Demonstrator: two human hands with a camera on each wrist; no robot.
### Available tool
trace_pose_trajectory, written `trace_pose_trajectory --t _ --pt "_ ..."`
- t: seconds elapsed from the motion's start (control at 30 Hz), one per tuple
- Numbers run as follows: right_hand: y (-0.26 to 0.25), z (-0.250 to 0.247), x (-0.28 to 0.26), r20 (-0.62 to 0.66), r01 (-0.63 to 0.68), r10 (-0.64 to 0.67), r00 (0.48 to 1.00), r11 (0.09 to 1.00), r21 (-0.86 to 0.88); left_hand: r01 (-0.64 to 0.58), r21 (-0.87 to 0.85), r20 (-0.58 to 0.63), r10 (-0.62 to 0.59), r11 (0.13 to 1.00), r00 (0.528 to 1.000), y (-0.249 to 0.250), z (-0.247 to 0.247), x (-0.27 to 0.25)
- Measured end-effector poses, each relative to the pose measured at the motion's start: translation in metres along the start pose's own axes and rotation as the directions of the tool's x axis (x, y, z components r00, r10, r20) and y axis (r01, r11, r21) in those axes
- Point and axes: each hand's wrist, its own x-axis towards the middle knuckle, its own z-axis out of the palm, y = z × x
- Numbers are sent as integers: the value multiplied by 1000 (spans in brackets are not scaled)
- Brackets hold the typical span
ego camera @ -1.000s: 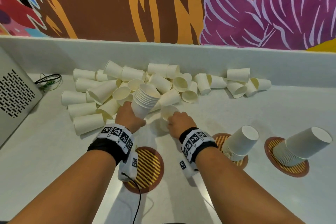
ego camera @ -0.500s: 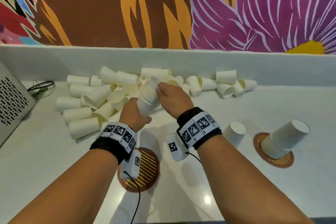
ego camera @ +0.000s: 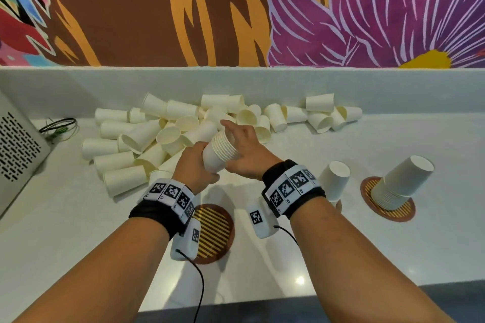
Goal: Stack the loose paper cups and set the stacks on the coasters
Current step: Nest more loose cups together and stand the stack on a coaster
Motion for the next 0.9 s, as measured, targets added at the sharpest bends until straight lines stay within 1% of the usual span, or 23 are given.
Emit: trace_pose_trajectory --t 0.13,0.23,0.3,0.33,0.43,0.53,0.6,0.7,0.77,0.83,0.9 --pt "9 7 -10 0 -29 29 1000 993 -113 3 76 19 -5 997 1000 -6 6 -10" --pt "14 9 -17 -30 -58 53 998 974 -218 24 123 2 -24 992 1000 -9 9 -21" --pt "18 10 -22 -24 -58 54 998 963 -262 41 143 -5 -41 989 999 -8 9 -31" --pt "20 11 -24 -12 -57 56 998 960 -274 60 140 -6 -60 988 998 -9 9 -34" --pt "32 14 -33 39 -61 77 996 949 -310 138 52 -30 -137 989 990 -10 11 -50" --pt "45 18 -42 99 -55 102 990 917 -394 133 59 -39 -130 989 991 -8 16 -66" --pt "56 26 -47 141 -45 108 984 919 -392 133 50 -44 -131 990 990 -7 20 -74" --pt "69 45 -56 192 -16 94 977 928 -373 184 15 -44 -184 983 982 -7 24 -87" --pt "71 59 -59 192 -10 89 977 925 -379 196 -28 -51 -197 980 979 -8 26 -94" --pt "69 71 -60 166 -33 97 981 937 -348 177 -153 -69 -190 972 979 -8 26 -101" --pt "67 80 -59 124 -86 118 985 968 -235 167 -279 -59 -190 946 980 -9 26 -104"
